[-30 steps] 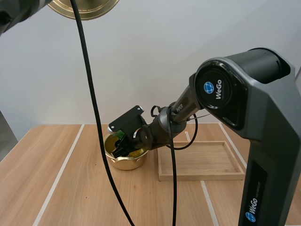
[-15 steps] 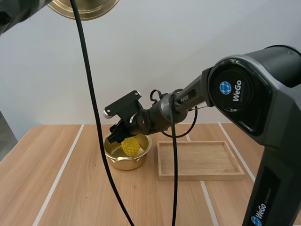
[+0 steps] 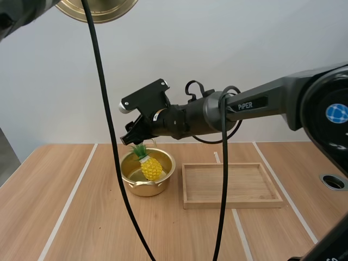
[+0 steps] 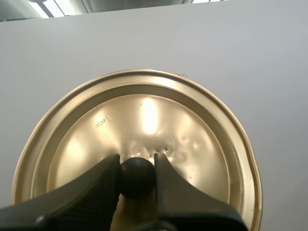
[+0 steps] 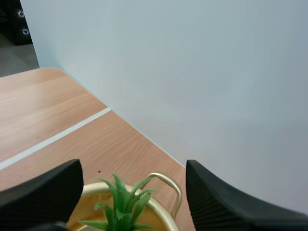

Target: Open the pot, put the pineapple inside, and close it

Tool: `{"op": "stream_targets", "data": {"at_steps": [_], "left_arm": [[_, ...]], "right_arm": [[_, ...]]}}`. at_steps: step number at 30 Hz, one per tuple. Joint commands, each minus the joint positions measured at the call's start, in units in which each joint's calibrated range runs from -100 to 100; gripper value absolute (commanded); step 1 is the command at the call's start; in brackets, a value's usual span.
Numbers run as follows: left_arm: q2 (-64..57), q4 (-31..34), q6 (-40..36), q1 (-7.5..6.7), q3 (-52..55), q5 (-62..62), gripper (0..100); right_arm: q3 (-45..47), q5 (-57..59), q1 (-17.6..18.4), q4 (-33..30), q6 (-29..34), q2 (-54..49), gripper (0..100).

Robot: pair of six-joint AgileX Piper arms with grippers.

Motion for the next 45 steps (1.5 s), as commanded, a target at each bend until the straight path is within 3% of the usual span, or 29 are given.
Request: {"op": "stream_targets", "data": {"at_steps": [1,20,27,32,34,35,37,38,45], "left_arm": [[-0.43,-0.64,-0.06,-0.13,-0.45,-1.71,0],[-0.43,-0.64,-0.06,-0.13,-0.45,-1.71,0],[-0.43,-0.64,-0.06,-0.13,-0.45,-1.71,0],[-0.43,-0.64,-0.06,-0.13,-0.45,-1.71,0],[-0.43,-0.64,-0.06,-0.13,-0.45,-1.71,0],[-0.43,-0.64,-0.06,-0.13,-0.45,-1.71,0],[-0.43,-0.64,-0.06,-0.13,-0.45,-1.71,0],[-0.43,-0.64,-0.06,-0.13,-0.45,-1.71,0],[-0.43,-0.64,-0.06,-0.13,-0.45,-1.71,0]], "right_arm": [[-0.43,2.49,-1.32,0.14,-0.49,-3.43,100],[-1.02,7.21,-17.36,-0.29,-0.58,-26.96,100],[-1.19,9.35,-20.43,-0.19,-0.39,-34.11,100],[-1.19,13.52,-20.71,-0.19,-0.29,-36.42,99],[-1.19,17.53,-20.75,-0.19,-0.29,-36.94,86],[-1.19,20.50,-20.92,-0.19,-0.29,-36.97,69],[-1.19,26.53,-21.36,-0.19,-0.29,-37.08,17],[-1.19,29.08,-21.65,-0.19,-0.29,-37.13,0],[-1.19,32.83,-22.73,0.13,2.34,-37.23,0]]}}
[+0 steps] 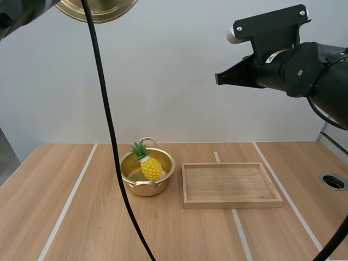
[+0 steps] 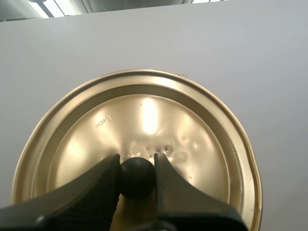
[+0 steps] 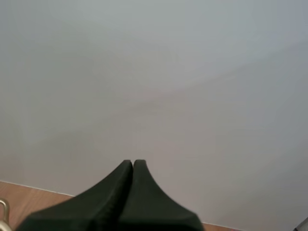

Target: Open the pot, put the pineapple inside, and close it

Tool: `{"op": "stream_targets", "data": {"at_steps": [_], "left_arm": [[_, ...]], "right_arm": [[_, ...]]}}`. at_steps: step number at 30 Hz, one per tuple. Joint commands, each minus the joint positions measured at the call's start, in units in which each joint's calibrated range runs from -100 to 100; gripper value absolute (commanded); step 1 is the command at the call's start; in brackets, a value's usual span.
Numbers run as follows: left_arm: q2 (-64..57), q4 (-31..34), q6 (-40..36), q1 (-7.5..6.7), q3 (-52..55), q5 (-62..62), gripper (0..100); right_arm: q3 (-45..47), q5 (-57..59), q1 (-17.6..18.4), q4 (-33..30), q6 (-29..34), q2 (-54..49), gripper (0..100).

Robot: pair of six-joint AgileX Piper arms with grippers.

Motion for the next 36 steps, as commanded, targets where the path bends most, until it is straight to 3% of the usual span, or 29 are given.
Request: {"op": "stream_targets", "data": {"at_steps": [1,17,28,36], "left_arm": [[-0.43,-0.64,-0.06,-0.13,-0.45,-1.71,0],[-0.43,-0.64,-0.06,-0.13,-0.45,-1.71,0],[-0.28,-0.86,-0.06,-0.13,-0.45,-2.42,0],[4.73,-0.49,1.76,-0.13,-0.45,11.97,0]], "right_arm": [[-0.54,1.03,-0.27,0.13,1.13,-1.04,0],[-0.54,4.11,-0.27,0.13,1.21,-7.77,0],[-0.54,14.11,-0.27,-0.11,1.21,-12.17,0],[-0.54,17.88,-0.27,-0.26,1.21,-13.99,0]]}}
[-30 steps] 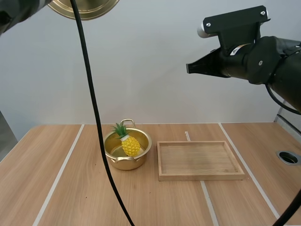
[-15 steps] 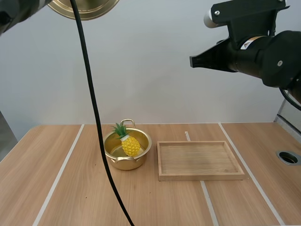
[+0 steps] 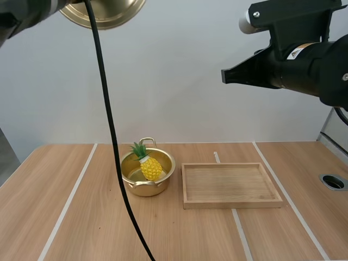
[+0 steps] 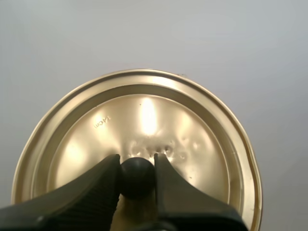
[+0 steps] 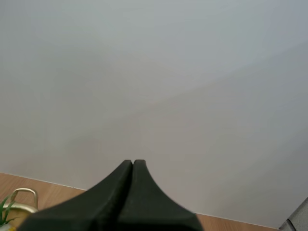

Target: Open the pot, put the pineapple inside, and close it

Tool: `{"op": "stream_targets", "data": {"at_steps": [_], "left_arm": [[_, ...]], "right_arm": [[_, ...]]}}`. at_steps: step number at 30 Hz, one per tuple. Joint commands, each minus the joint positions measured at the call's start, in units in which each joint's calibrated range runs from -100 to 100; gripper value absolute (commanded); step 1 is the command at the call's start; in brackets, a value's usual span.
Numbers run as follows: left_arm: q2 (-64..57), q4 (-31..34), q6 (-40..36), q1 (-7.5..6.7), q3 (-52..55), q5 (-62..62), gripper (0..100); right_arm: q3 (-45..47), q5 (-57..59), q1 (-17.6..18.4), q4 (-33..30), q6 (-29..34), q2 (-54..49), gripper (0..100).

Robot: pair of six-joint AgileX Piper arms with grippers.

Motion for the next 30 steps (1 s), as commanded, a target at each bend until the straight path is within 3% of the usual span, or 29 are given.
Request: {"op": "stream_targets", "data": {"at_steps": [1,8,20,30], "left_arm": [[3.30,-0.49,0.67,-0.13,-0.30,7.61,0],[10.26,0.86,0.67,-0.13,-0.30,13.74,0],[22.53,3.14,2.46,-0.13,-0.30,30.04,0],[29.51,3.83,2.53,-0.13,-0.30,36.53,0]], "right_arm": [[-0.54,3.21,-0.24,-0.26,0.11,-1.49,0],[-0.54,8.96,-0.24,-0.26,0.11,-1.49,0],[-0.54,9.08,-0.24,-0.26,0.11,-1.49,0],[-0.54,9.08,-0.24,-0.26,0.11,-1.49,0]]}}
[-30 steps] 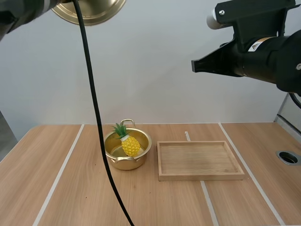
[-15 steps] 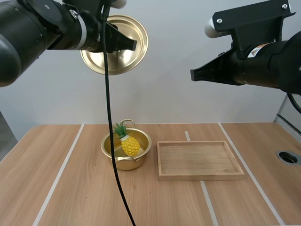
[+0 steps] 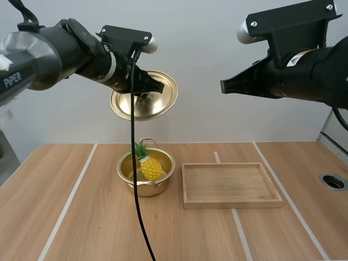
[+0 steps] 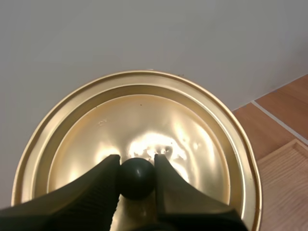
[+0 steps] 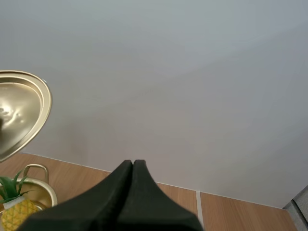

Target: Open the pot, put the pineapple inside, and close it

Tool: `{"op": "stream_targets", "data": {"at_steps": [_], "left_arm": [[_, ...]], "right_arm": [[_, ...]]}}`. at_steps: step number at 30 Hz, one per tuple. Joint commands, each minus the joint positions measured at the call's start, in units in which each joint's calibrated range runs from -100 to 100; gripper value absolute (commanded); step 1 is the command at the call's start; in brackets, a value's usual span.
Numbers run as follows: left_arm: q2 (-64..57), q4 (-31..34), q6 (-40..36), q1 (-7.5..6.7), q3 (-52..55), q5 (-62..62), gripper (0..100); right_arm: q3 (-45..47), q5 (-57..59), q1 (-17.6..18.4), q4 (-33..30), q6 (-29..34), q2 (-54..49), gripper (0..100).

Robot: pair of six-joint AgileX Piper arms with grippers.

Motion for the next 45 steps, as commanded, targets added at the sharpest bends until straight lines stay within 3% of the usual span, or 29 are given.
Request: {"op": "stream_targets", "data": {"at_steps": [1,17,37,45], "left_arm": [[1.56,-0.07,0.29,-0.13,0.16,1.31,0],[4.07,-0.07,6.73,-0.13,13.57,-3.50,0],[13.55,0.05,7.42,-0.13,14.68,-1.97,0],[14.11,-0.10,10.14,-0.13,19.59,-8.93,0]], "right_arm": [[-0.54,-0.18,-0.24,-0.26,0.11,-0.75,0],[-0.54,-0.18,-0.24,-0.26,0.11,-0.75,0],[-0.54,-0.07,-0.24,-0.26,0.11,-0.75,0],[-0.54,0.15,-0.24,-0.26,0.11,-0.75,0]]}}
